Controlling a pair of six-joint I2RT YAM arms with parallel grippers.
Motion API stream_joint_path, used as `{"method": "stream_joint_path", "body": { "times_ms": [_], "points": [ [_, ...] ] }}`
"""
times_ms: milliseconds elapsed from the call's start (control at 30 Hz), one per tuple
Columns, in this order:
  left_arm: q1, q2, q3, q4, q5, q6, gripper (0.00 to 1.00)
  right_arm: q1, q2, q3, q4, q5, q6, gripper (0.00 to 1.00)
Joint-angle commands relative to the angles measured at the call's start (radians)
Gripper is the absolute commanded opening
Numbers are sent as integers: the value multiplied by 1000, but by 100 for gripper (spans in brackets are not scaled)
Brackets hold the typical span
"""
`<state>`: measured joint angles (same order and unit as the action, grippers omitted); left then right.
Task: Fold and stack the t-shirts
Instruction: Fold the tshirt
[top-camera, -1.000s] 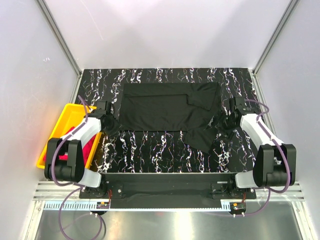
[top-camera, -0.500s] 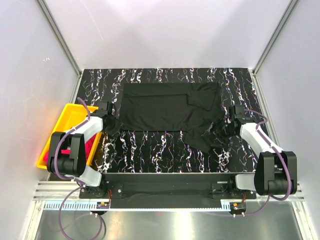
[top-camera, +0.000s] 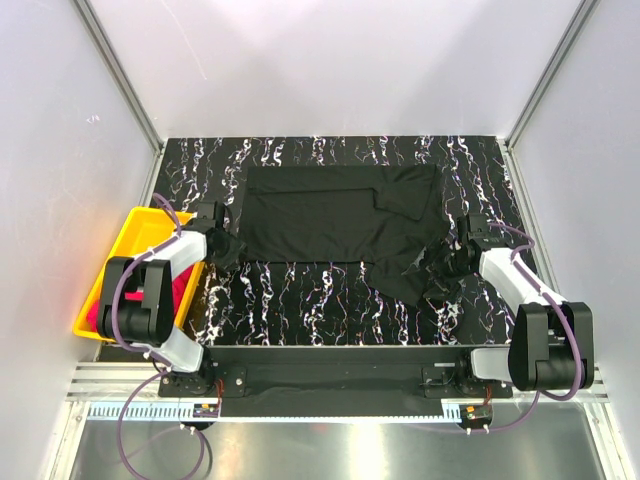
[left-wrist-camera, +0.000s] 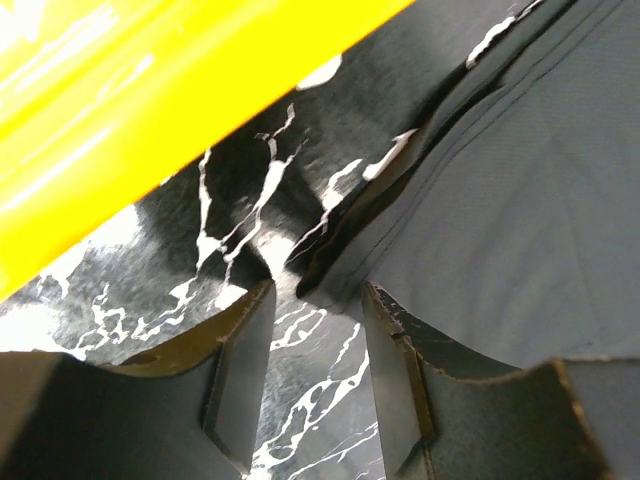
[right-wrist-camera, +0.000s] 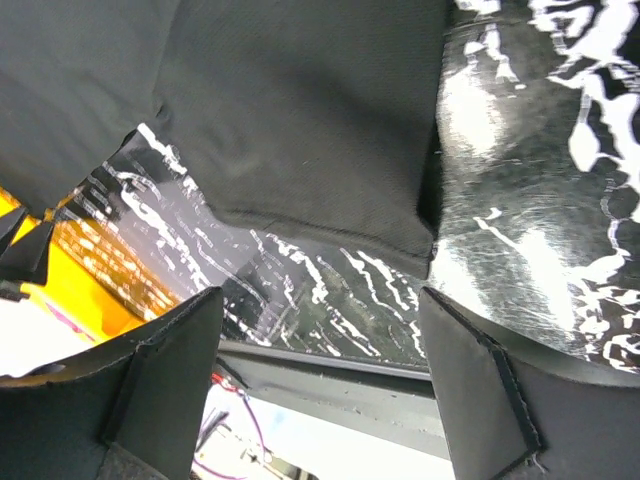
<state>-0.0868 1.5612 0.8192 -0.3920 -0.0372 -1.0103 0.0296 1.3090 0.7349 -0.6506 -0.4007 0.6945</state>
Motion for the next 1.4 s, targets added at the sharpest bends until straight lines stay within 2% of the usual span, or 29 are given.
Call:
{"method": "stream_joint_path", "body": {
  "times_ms": [0, 67, 100, 133, 167, 233, 333, 433, 500, 600, 1000, 1133, 1200, 1233, 1267, 1367],
  "points": [
    [5, 31, 18, 28, -30, -16, 46, -3, -13, -8, 2, 57, 39, 85],
    [7, 48, 26, 27, -38, -16, 41, -3, 9, -8, -12, 82, 54, 82],
    [7, 53, 31, 30, -38, -14, 34, -3, 18, -9, -14, 80, 57, 78],
    [7, 57, 35, 28, -39, -4, 19, -3, 25, -14, -12, 83, 57, 78],
    [6, 68, 47, 27, -40, 2, 15, -3, 42, -17, -11, 88, 60, 77],
    [7, 72, 57, 24, -33, 12, 10, -2, 56, -19, -12, 127, 53, 71],
    [7, 62, 54, 25, -30, 15, 8, -3, 81, -26, 11, 164, 40, 63],
    [7, 54, 44, 24, -26, 28, 6, -3, 124, -23, 34, 168, 30, 60],
    [7, 53, 38, 22, -21, 38, 0, -3, 141, -23, 51, 169, 17, 57],
    [7, 42, 31, 22, -10, 56, 0, -3, 148, -25, 63, 146, 0, 52],
    [7, 23, 34, 27, 17, 134, 0, -2, 160, -77, 132, 155, 74, 51],
    [7, 31, 32, 30, 31, 168, 0, 0, 170, -68, 152, 177, 77, 37],
    [7, 23, 29, 33, 62, 190, 0, -2, 171, -63, 157, 178, 80, 25],
    [7, 19, 29, 33, 62, 196, 0, -2, 171, -65, 157, 180, 83, 25],
    [6, 14, 28, 35, 60, 202, 0, -2, 171, -65, 158, 181, 85, 14],
    [7, -3, 28, 35, 65, 228, 0, -2, 158, -71, 155, 178, 79, 1]
  ]
}}
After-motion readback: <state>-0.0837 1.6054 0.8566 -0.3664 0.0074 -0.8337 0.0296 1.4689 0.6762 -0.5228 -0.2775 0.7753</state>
